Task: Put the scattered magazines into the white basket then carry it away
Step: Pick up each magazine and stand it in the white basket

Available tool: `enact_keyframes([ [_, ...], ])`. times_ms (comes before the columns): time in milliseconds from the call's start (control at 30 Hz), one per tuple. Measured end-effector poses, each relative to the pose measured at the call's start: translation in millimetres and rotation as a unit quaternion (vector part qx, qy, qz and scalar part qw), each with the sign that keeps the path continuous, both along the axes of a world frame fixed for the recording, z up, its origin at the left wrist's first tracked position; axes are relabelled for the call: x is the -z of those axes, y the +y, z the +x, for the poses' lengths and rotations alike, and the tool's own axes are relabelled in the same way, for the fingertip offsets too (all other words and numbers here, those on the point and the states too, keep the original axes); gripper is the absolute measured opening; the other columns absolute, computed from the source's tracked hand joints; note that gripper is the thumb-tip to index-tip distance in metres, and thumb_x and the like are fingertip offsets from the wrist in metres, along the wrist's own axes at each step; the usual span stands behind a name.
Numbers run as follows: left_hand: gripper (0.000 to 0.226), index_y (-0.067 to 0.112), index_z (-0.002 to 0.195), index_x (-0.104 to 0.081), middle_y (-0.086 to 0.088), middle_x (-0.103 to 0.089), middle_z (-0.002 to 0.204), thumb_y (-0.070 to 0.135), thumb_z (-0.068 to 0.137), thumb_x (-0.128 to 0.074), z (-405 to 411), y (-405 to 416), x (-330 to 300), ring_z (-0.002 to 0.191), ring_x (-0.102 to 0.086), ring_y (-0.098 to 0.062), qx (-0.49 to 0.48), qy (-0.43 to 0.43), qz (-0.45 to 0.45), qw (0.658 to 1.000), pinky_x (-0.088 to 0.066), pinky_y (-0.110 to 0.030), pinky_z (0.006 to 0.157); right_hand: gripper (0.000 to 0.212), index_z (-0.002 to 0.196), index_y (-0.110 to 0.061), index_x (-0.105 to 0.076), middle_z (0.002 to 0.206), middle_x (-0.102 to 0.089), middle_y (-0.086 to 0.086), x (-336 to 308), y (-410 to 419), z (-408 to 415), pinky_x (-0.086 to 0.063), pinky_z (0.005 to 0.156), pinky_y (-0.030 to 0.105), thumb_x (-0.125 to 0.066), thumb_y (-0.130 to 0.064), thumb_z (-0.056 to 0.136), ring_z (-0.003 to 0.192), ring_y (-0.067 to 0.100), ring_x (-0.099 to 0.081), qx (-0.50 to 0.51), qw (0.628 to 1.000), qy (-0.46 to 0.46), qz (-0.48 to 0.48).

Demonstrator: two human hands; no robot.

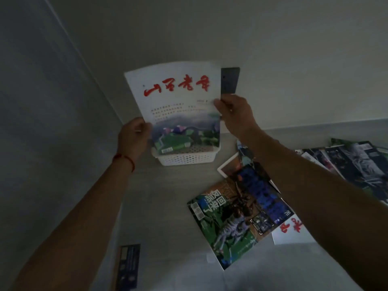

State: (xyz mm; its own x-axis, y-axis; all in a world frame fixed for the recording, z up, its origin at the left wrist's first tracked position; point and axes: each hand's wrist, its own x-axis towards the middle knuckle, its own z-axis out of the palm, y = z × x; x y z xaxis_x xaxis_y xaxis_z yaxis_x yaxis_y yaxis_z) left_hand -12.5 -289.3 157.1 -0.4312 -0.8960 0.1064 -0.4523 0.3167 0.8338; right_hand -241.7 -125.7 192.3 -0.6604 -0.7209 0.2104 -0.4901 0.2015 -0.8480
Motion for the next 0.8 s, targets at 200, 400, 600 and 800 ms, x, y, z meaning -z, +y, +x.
enact_keyframes([
  [200, 0.021, 0.001, 0.085, -0.071, -0.023, -0.074, 0.093, 0.021, 0.084, -0.064, -29.6, -47.2, 22.1, 0.090, -0.073, -0.035, -0.040, -0.032, 0.099, 0.994, -0.060, -0.052, 0.084, 0.023, 0.097, -0.009, -0.077, 0.094, -0.077, 0.011, 21.1, -43.6, -17.0, -0.054, 0.071, 0.028, -0.062, -0.025, 0.093, 0.081, 0.024, -0.071, 0.083, 0.994, 0.010, 0.071],
  [400, 0.023, 0.005, 0.090, -0.076, -0.014, -0.076, 0.100, 0.020, 0.081, -0.061, -56.8, -50.3, 38.0, 0.084, -0.069, -0.024, -0.077, -0.093, 0.142, 0.983, -0.053, -0.028, 0.071, 0.020, 0.087, -0.005, -0.075, 0.094, -0.076, 0.015, 66.1, -46.7, -24.6, -0.060, 0.081, 0.040, -0.062, -0.019, 0.091, 0.086, 0.031, -0.071, 0.142, 0.983, -0.072, 0.096],
  [600, 0.035, 0.001, 0.111, -0.071, -0.016, -0.073, 0.111, 0.026, 0.087, -0.066, -71.2, -55.7, 54.9, 0.095, -0.070, -0.029, -0.118, -0.032, 0.230, 0.966, -0.053, -0.030, 0.074, 0.014, 0.081, -0.018, -0.071, 0.081, -0.068, 0.002, 67.6, -58.7, -28.9, -0.040, 0.049, 0.003, -0.061, -0.021, 0.090, 0.061, 0.006, -0.060, 0.116, 0.983, -0.076, 0.118],
  [800, 0.033, 0.001, 0.115, -0.068, -0.017, -0.070, 0.115, 0.018, 0.088, -0.066, -77.5, -53.2, 53.7, 0.089, -0.065, -0.025, -0.084, 0.000, 0.243, 0.966, -0.046, -0.025, 0.075, 0.048, 0.127, -0.013, -0.064, 0.125, -0.068, 0.004, 63.8, -57.4, -30.1, -0.054, 0.091, 0.031, -0.069, -0.004, 0.080, 0.110, 0.024, -0.064, 0.071, 0.978, -0.156, 0.120],
])
